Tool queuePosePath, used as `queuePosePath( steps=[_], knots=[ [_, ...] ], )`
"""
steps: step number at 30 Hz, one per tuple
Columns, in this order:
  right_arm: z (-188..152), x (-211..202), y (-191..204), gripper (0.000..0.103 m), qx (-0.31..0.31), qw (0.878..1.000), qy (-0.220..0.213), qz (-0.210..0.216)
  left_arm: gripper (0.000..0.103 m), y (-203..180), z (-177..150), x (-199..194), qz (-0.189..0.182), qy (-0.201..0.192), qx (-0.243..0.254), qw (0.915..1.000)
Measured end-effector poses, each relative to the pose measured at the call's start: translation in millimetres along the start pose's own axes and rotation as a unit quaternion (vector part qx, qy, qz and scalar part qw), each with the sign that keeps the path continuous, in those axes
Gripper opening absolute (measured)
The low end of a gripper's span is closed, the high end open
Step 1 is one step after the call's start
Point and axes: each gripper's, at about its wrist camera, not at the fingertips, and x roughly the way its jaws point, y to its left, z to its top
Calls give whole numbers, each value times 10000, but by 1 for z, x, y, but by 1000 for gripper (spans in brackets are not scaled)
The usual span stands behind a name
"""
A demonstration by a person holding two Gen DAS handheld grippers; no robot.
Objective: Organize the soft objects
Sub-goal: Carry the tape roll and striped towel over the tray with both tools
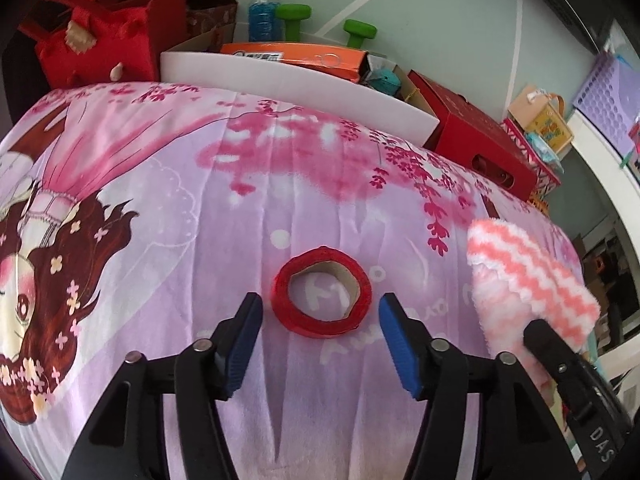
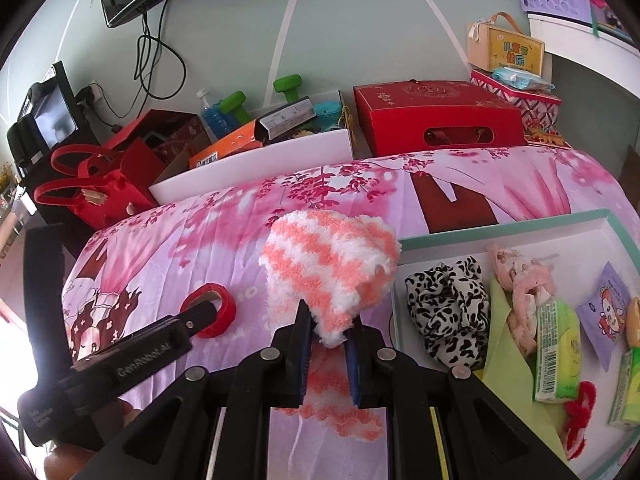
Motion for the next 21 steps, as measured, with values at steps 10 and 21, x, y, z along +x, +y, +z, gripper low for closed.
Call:
queuePosePath(
  steps=[10, 21],
  knots=[
    [0, 0, -2, 16, 34, 10000, 14, -5, 63, -13, -2, 13, 475, -8, 504, 9976],
    [0, 3, -3, 16, 51, 10000, 79, -6, 58, -22, -6, 19, 892, -39, 929, 9917]
  ],
)
